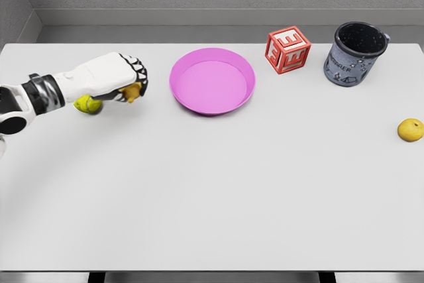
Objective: Put the lemon on the plate with left arm
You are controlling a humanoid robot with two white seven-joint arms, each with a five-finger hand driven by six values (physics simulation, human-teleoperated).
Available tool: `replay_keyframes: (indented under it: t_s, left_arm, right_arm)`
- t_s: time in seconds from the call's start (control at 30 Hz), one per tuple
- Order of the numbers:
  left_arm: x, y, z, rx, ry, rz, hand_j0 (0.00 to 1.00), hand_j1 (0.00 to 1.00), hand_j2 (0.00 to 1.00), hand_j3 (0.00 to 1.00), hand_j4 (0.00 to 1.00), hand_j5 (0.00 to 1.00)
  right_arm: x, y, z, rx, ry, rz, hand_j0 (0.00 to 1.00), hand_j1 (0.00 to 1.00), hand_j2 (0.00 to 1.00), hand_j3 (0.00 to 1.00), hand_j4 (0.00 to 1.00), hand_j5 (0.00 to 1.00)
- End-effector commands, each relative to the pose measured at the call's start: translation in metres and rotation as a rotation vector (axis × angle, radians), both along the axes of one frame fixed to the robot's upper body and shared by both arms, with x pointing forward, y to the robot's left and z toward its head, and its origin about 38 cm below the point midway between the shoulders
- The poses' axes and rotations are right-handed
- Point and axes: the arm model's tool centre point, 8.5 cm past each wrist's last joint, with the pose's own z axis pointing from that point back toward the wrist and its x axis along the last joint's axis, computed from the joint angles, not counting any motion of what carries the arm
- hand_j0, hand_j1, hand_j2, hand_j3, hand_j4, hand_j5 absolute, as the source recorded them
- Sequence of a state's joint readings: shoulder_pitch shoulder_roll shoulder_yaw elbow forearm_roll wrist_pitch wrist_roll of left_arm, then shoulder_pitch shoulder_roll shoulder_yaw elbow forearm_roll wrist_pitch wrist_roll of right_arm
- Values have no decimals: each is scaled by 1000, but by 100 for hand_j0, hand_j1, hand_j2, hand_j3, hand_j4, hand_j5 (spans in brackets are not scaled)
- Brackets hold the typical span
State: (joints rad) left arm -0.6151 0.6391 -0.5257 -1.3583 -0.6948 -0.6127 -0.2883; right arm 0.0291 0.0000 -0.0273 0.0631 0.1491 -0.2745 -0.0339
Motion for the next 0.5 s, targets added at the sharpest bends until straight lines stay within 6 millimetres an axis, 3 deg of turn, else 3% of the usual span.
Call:
replay_keyframes:
  t_s: [0.0,0.47]
  left_arm:
    - [0,-5,-1,-18,2,-6,33,33,33,33,33,33]
    - [21,-26,2,-76,8,1,33,33,33,33,33,33]
  right_arm:
    - [0,0,0,0,0,-1,100,100,100,100,100,100]
    - [0,0,0,0,0,-1,100,100,100,100,100,100]
